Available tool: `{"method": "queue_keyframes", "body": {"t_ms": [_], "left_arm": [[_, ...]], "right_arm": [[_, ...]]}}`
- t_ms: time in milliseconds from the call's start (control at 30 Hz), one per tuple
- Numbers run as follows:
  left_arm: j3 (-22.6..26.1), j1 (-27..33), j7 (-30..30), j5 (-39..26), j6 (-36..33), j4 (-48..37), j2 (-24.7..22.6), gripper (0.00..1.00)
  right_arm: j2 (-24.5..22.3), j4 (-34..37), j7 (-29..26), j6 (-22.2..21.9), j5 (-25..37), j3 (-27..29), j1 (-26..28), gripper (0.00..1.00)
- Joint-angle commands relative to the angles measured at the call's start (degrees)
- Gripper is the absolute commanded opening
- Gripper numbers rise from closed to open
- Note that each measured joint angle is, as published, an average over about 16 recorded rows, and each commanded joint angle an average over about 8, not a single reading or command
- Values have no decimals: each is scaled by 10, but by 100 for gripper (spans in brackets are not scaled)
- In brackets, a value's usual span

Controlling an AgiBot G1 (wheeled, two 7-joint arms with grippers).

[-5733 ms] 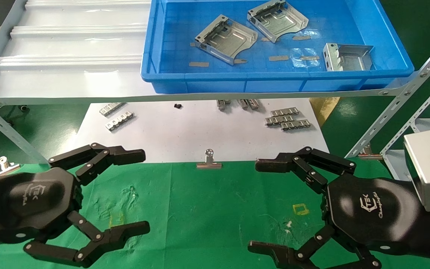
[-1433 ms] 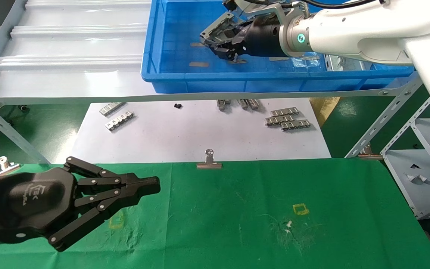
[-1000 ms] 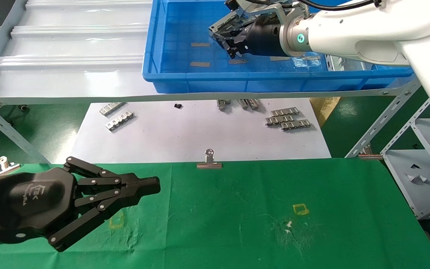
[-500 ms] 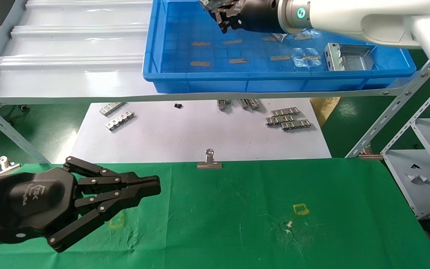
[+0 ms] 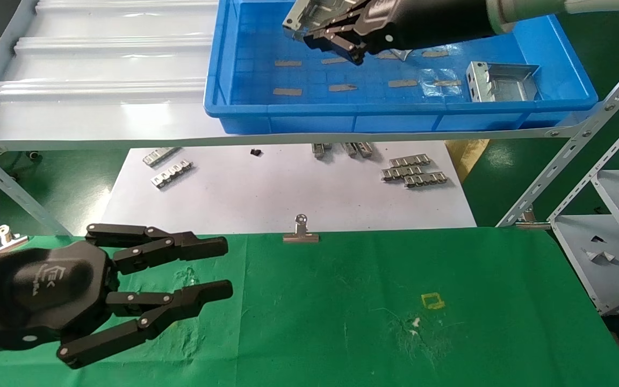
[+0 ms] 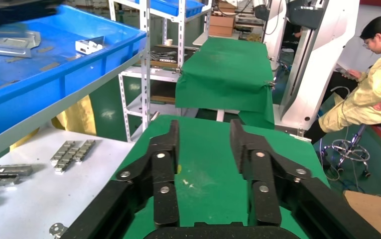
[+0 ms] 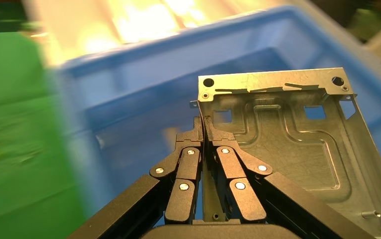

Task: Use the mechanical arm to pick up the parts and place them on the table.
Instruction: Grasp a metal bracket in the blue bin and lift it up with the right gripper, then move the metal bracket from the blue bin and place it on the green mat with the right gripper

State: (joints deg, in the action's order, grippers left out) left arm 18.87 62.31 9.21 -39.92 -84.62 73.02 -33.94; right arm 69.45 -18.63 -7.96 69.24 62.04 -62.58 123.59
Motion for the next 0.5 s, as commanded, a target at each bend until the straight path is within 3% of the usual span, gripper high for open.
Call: {"method": "queue_keyframes", "body": {"t_ms": [33, 133, 233, 367, 500], "left_arm": [[0, 0, 0, 0, 0, 0, 0, 100], [0, 0, 0, 0, 0, 0, 0, 100], [0, 0, 0, 0, 0, 0, 0, 100], [0, 0, 0, 0, 0, 0, 0, 100], [0, 0, 0, 0, 0, 0, 0, 100]], "right_arm": [[-19, -3, 17, 61, -12, 4, 7, 0], [-40, 1, 36, 140, -24, 6, 17, 0], [-58, 0, 51, 193, -30, 5, 26, 0], [-96, -48, 53, 223, -50, -11, 23, 0], [-159, -151, 31, 228, -94, -45, 9, 0]]}}
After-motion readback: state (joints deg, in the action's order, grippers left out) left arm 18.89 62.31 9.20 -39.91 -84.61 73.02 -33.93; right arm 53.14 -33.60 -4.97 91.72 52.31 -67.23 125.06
